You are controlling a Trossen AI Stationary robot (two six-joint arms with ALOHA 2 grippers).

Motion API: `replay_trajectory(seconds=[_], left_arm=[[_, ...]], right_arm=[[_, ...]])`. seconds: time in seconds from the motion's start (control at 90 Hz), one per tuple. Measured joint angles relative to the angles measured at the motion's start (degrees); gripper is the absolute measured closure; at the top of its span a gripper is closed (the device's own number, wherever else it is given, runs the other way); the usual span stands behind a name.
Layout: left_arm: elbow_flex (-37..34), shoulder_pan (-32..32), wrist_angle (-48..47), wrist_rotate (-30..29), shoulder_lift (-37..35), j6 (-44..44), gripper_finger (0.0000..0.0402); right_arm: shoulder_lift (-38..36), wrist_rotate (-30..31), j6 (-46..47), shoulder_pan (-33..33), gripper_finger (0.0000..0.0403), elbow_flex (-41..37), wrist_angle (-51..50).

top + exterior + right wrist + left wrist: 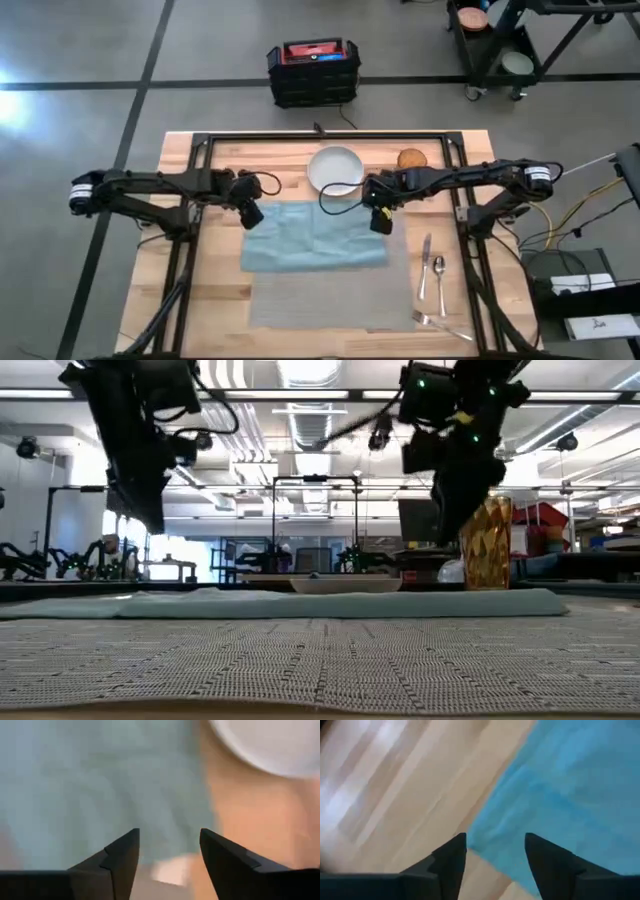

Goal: Set table place
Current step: Fold the table napkin

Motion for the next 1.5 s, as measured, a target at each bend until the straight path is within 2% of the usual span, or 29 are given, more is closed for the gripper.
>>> replay_trajectory(seconds=[0.067, 0.244, 0.411, 0.611, 0.789, 0.922, 1.233, 1.389, 1.5], left_arm=[[-1.85, -1.6, 4.95, 1.48, 0.25, 0.81, 0.0215], [-8.69, -3.48, 16.3, 1.37, 2.8, 1.68, 0.0236], [-13.72, -3.42, 21.5, -3.97, 6.16, 2.52, 0.026], [-15.71, -3.42, 19.01, -13.78, 8.55, -2.29, 0.0287], [-17.16, -3.37, 12.5, -15.5, 8.67, -8.93, 0.0304], [-17.54, -3.37, 9.83, -15.65, 8.52, -10.78, 0.0315], [-9.45, -3.42, 9.63, -12.8, 5.8, -6.44, 0.032], [-5.16, -3.42, 10.41, -5.26, 5.55, -2.35, 0.0309], [-4.97, -3.45, 15.03, 1.71, 5.6, -0.34, 0.0293]], right_arm=[[0.0, -2.77, -0.01, 0.81, 0.0202, -1.74, 5.62], [2.18, -2.61, 0.77, 3.53, 0.0207, -7.89, 18.24], [5.68, -2.29, 2.93, 4.77, 0.0217, -10.33, 21.97], [8.68, -2.25, 3.55, 5.09, 0.0229, -10.33, 20.38], [8.83, -1.5, 4.23, 5.09, 0.024, -10.31, 19.86], [8.81, -0.97, 4.16, 5.09, 0.0249, -10.33, 19.65], [7.14, -0.65, 2.89, 5.09, 0.0265, -8.26, 18.79], [6.11, -0.77, 1.06, 5.07, 0.027, -7.19, 18.52], [5.82, -0.82, -0.41, 5.05, 0.0266, -6.59, 18.27]])
